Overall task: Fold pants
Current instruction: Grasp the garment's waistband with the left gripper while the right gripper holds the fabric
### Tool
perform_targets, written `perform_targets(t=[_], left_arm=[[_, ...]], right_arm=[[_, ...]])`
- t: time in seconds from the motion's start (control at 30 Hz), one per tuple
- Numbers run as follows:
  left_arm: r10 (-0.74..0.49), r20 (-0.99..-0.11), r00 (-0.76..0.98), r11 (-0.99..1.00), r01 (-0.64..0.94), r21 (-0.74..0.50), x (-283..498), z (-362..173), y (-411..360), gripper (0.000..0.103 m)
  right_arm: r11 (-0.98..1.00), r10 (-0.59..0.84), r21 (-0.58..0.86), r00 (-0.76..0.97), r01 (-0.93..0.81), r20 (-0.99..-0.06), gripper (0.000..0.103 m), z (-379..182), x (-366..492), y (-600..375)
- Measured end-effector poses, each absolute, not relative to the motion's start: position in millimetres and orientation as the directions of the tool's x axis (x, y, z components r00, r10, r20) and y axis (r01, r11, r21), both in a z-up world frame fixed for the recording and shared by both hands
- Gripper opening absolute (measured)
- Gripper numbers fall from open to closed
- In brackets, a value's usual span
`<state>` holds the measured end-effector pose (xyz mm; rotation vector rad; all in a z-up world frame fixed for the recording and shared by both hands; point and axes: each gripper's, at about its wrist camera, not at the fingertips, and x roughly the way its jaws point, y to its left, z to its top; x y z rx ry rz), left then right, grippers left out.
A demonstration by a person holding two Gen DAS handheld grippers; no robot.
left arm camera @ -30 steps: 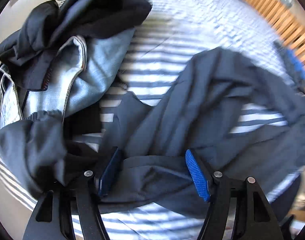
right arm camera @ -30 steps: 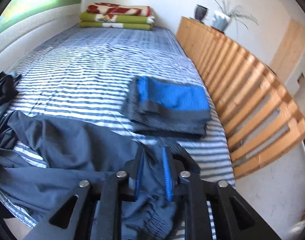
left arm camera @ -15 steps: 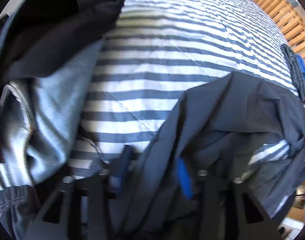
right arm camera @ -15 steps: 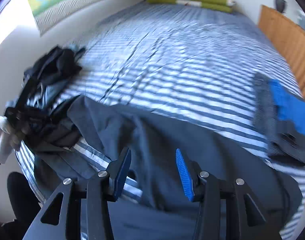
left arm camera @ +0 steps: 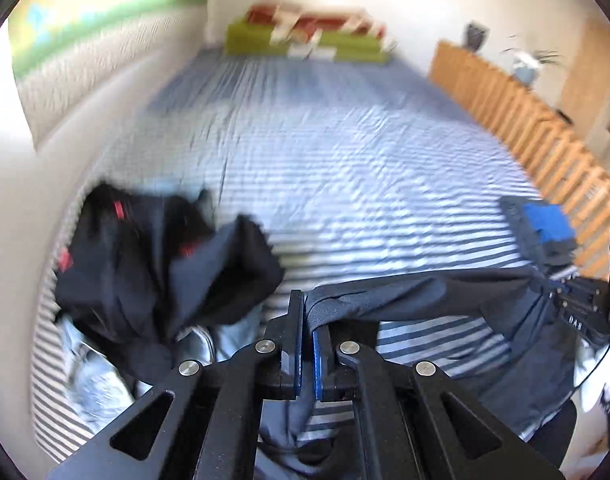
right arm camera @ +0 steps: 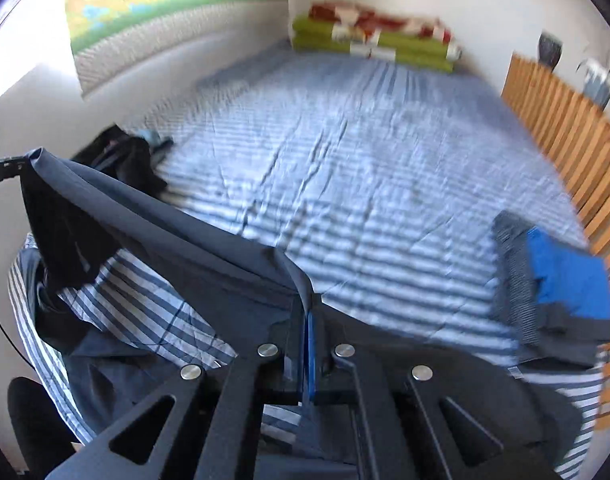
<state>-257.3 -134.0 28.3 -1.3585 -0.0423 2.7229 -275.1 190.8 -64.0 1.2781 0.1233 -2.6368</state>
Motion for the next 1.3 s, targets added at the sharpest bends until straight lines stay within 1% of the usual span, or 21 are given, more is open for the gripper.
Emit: perform_targets(t=[0.07,0.1,0.13,0.17,0.2,0.3,0.4,0.43,0.5,0.6,0.73,0.77,0.83,0.93,1.0,1.03,1.07,1.1,1.13,1.2,1.3], left_arm=[[0.16,-0.776,-0.61,-0.986,-0.13,-0.102,-231.5,38.3,-120.7,0.007],[0.192,-0.783,-0.591,-0.98,-0.16,-0.12,-213.5,36.7,-117.2,0.011],[0.23,-0.804,-0.548,-0.97,-0.2,-0.141,-196.8,27.3,-109.8,0.029],[0.259,-0.824,-0.504,-0.96,-0.23,-0.161,-178.6,15.8,-105.9,0.04],[0.277,-0.848,-0.452,-0.951,-0.258,-0.173,-164.8,-2.8,-99.0,0.055],[0.227,-0.909,-0.35,-0.955,-0.264,-0.136,-136.1,-54.1,-92.8,0.056],[0.184,-0.932,-0.313,-0.976,-0.172,-0.135,-139.6,-89.1,-107.8,0.056],[0.157,-0.933,-0.322,-0.984,-0.132,-0.12,-148.4,-95.0,-115.4,0.054],[0.176,-0.931,-0.319,-0.984,-0.081,-0.158,-166.8,-100.3,-128.9,0.054],[0.135,-0.934,-0.331,-0.99,-0.008,-0.14,-203.3,-115.3,-137.7,0.054],[0.139,-0.936,-0.324,-0.978,0.102,-0.181,-259.5,-152.7,-154.7,0.055],[0.142,-0.94,-0.309,-0.977,0.109,-0.183,-274.0,-169.5,-151.9,0.054],[0.202,-0.945,-0.256,-0.967,0.103,-0.234,-293.9,-187.6,-141.7,0.053],[0.249,-0.927,-0.279,-0.96,0.054,-0.274,-311.7,-175.6,-116.3,0.055],[0.285,-0.904,-0.319,-0.951,0.025,-0.309,-321.6,-160.9,-107.3,0.057],[0.294,-0.889,-0.351,-0.947,0.018,-0.32,-323.3,-148.2,-107.3,0.062],[0.287,-0.879,-0.381,-0.948,0.016,-0.317,-323.5,-138.1,-109.6,0.066],[0.252,-0.873,-0.418,-0.958,0.016,-0.285,-322.5,-128.6,-113.9,0.071],[0.216,-0.873,-0.437,-0.969,0.016,-0.247,-320.7,-124.2,-116.8,0.073],[0.181,-0.881,-0.438,-0.979,0.001,-0.201,-316.4,-126.4,-125.2,0.073],[0.149,-0.918,-0.367,-0.984,0.035,-0.174,-313.9,-150.2,-138.0,0.073]], right_arm=[[-0.975,-0.094,-0.068,-0.664,0.214,-0.742,0.001,-45.9,-245.3,196.6],[-0.973,-0.066,-0.101,-0.672,0.206,-0.737,0.001,-45.1,-231.8,200.2],[-0.972,-0.037,-0.13,-0.67,0.197,-0.741,0.001,-48.4,-219.8,205.0],[-0.97,0.001,-0.161,-0.663,0.18,-0.748,0.001,-56.4,-206.6,213.1],[-0.967,0.05,-0.197,-0.643,0.16,-0.765,0.001,-70.1,-194.5,222.9],[-0.952,0.167,-0.274,-0.522,0.135,-0.837,0.001,-123.3,-168.1,251.2],[-0.947,0.229,-0.301,-0.42,0.114,-0.878,0.001,-166.1,-151.6,273.2],[-0.946,0.236,-0.306,-0.411,0.11,-0.88,0.001,-170.3,-148.7,277.3],[-0.95,0.23,-0.294,-0.395,0.107,-0.889,0.001,-174.7,-146.0,283.0],[-0.954,0.207,-0.273,-0.386,0.122,-0.899,0.002,-166.9,-145.1,287.5],[-0.96,0.193,-0.257,-0.404,0.109,-0.894,0.004,-155.7,-137.4,298.7],[-0.961,0.197,-0.259,-0.407,0.103,-0.892,0.004,-153.0,-137.3,300.8],[-0.956,0.222,-0.282,-0.423,0.083,-0.879,0.003,-152.6,-138.1,302.7],[-0.94,0.311,-0.34,-0.421,-0.006,-0.852,0.003,-156.4,-149.2,319.2],[-0.947,0.318,-0.308,-0.377,-0.089,-0.87,0.003,-162.4,-157.3,339.1],[-0.956,0.293,-0.273,-0.355,-0.106,-0.888,0.003,-166.0,-160.4,346.6],[-0.964,0.267,-0.246,-0.34,-0.104,-0.902,0.003,-168.9,-162.1,350.1],[-0.968,0.249,-0.231,-0.328,-0.095,-0.911,0.003,-171.5,-163.2,351.3],[-0.97,0.245,-0.229,-0.325,-0.085,-0.913,0.003,-173.3,-162.9,350.6],[-0.973,0.231,-0.224,-0.334,-0.061,-0.914,0.003,-174.2,-161.3,347.1],[-0.981,0.196,-0.187,-0.338,-0.06,-0.92,0.004,-174.0,-160.8,346.2]])
